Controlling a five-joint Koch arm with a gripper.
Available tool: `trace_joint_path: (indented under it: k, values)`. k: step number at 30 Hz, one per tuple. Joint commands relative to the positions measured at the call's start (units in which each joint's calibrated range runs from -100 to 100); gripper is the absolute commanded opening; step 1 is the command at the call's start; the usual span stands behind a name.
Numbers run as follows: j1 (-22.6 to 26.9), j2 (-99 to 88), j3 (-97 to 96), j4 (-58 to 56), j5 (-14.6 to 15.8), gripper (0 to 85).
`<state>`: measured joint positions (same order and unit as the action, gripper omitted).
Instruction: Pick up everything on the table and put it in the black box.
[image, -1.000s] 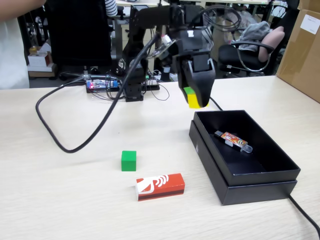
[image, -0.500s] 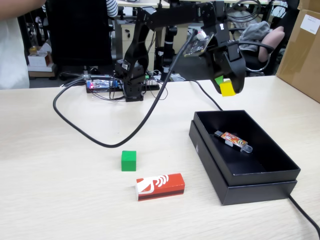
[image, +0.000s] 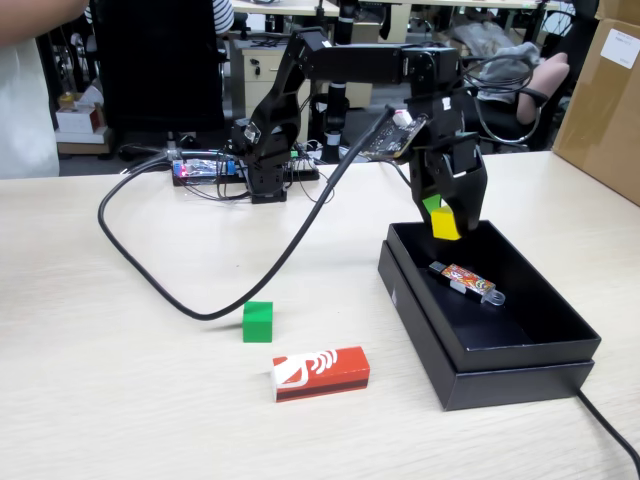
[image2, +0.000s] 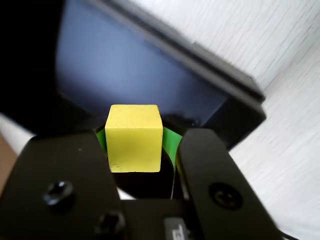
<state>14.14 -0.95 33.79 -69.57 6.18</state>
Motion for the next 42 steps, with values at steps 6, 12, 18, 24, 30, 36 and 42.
trace_joint_path:
  k: [6,12,18,24,30,36,42]
  values:
    - [-0.49,3.3,3.93,3.27,-0.44,0.9]
    - [-0.24,10.19,3.38,3.35,-0.49,0.9]
    - [-0.34,13.86,1.3,3.35,-0.49,0.9]
    - [-0.1,10.53,0.39,3.35,-0.44,14.5]
    - [0.63,2.15,1.39,3.27,-0.39,29.1]
    - [0.59,-8.17,1.84,3.27,-0.44,29.1]
    - [-2.88,-18.61,0.75,3.27,-0.54,29.1]
